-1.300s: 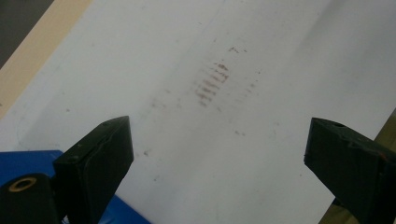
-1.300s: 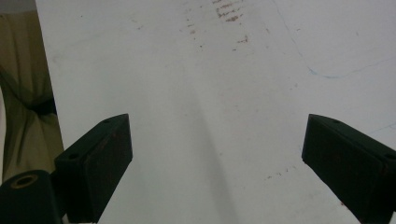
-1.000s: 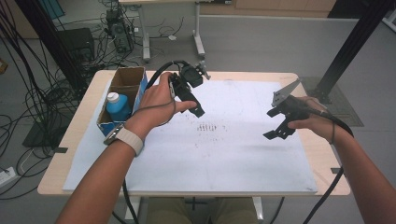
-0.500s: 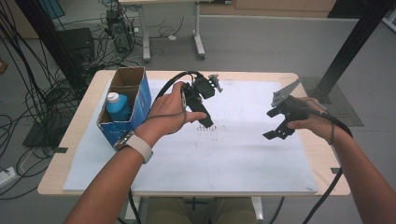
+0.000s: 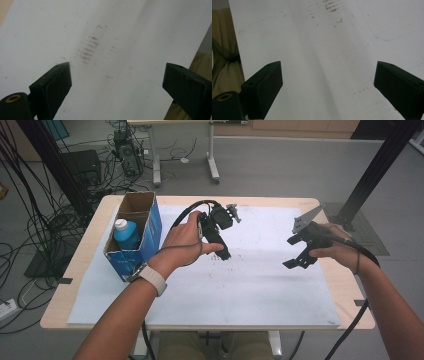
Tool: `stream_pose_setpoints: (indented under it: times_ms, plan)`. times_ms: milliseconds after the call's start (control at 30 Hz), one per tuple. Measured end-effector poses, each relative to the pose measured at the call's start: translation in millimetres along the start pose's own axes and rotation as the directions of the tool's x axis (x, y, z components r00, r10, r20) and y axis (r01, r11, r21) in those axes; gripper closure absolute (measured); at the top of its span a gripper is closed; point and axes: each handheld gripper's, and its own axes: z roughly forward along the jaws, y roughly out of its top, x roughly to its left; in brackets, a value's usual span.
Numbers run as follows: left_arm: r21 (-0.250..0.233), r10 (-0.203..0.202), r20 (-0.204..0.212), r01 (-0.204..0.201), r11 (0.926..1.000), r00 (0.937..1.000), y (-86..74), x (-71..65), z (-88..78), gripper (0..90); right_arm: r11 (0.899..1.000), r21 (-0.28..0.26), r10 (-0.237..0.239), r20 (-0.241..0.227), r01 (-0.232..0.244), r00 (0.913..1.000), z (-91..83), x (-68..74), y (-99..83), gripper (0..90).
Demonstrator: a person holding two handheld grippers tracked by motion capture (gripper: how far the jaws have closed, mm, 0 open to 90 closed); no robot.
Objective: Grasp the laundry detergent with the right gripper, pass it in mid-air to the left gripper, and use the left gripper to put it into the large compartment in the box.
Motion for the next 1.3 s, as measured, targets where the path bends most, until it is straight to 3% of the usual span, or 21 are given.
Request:
stream_pose_setpoints:
  times_ms: [1300]
  plan:
    - [-0.001, -0.012, -0.017, 0.012, 0.9999, 0.9998, -1.9, 2.6, 0.4, 9.3, 1.000, 0.003, 0.008, -0.002, -0.008, 1.0000, 3.8, 3.4, -5.0, 8.4]
